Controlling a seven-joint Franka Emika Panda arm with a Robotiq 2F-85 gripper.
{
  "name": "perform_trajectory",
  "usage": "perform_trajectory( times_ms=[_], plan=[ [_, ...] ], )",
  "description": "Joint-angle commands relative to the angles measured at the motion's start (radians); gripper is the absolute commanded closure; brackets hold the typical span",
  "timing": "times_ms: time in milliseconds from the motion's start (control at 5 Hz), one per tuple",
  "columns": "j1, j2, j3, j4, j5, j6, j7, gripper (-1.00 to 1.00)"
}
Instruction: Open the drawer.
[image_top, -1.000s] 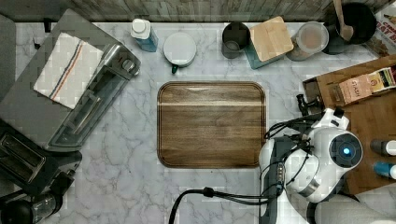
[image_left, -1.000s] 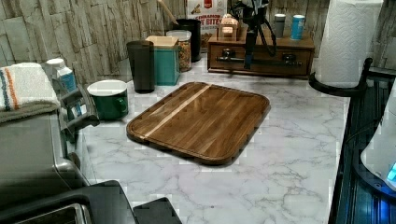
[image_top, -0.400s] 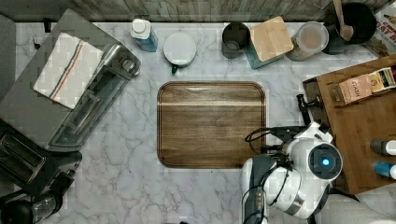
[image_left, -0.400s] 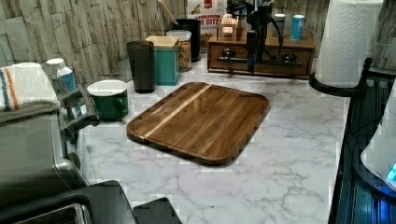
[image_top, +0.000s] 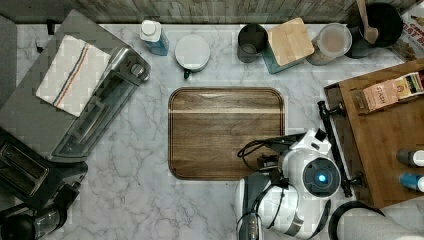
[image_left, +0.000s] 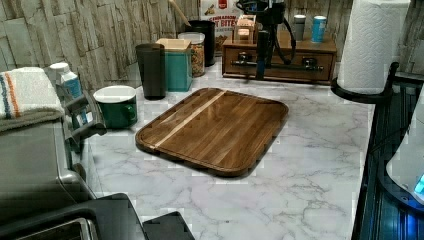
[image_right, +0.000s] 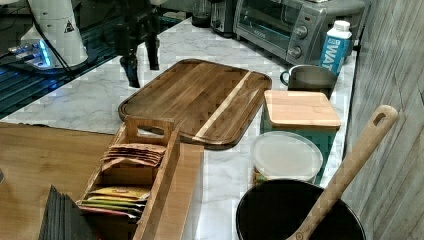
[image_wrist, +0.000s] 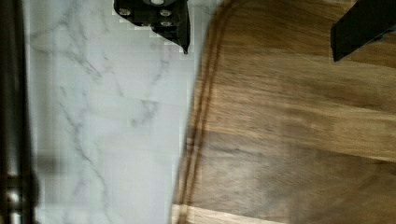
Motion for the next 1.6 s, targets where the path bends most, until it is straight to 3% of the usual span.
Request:
perform_trajectory(
  times_ms=[200, 400, 1000, 1600],
  plan=[
    [0.144, -0.139, 0.149, -0.115, 0.054, -0.058, 0.265, -1.0],
    [0.206, -0.15, 0.176, -0.142, 0.135, -0.042, 0.327, -1.0],
    [0.272, -0.153, 0.107, -0.141, 0.107, -0.041, 0.347, -1.0],
    [0.278, -0.153, 0.101, -0.142, 0.105, -0.041, 0.349, -1.0]
  ],
)
